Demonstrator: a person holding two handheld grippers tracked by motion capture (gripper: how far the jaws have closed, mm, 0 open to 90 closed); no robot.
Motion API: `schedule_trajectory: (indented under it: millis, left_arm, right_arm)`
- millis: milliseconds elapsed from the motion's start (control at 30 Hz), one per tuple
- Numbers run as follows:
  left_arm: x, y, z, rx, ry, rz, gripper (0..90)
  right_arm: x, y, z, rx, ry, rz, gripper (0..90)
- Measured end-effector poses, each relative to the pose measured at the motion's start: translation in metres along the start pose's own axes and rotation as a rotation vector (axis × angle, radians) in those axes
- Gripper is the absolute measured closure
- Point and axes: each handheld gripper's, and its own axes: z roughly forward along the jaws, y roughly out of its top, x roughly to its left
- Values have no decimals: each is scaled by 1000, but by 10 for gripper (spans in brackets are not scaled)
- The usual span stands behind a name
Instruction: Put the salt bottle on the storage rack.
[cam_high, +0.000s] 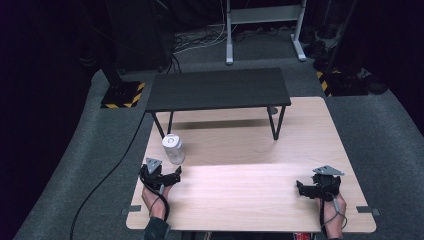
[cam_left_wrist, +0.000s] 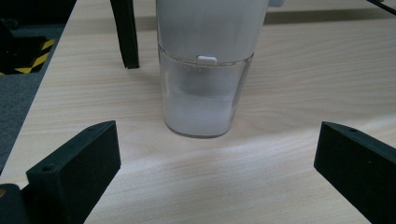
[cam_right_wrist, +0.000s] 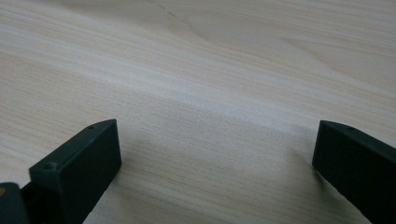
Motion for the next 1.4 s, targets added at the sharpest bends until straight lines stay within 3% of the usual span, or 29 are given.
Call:
schedule_trajectory:
  millis: [333, 533, 633, 1100, 1133, 1200, 1233, 1400]
  left_arm:
    - [4, 1, 8, 7, -23, 17, 0]
    - [10, 5, 22, 16, -22, 25, 0]
    - [14, 7, 31, 16, -31, 4, 0]
    - [13, 27, 61, 31, -31, 7, 1]
    - [15, 24, 63, 7, -35, 5, 9]
    - [21, 18, 66, -31, -52, -3, 273]
    - [16, 15, 66, -46, -26, 4, 276]
    - [14, 15, 64, -53, -18, 44, 298]
  right_arm:
    - [0, 0, 0, -1, -2, -3, 0]
    - [0, 0, 0, -1, -3, 0, 0]
    - [1, 0, 0, -1, -3, -1, 0]
    - [0, 0, 0, 0, 1, -2, 0]
    - [0, 0, 0, 0, 2, -2, 0]
    - [-1, 0, 0, 0, 4, -1, 0]
    - [-1, 0, 0, 0, 5, 0, 0]
    - [-1, 0, 0, 0, 4, -3, 0]
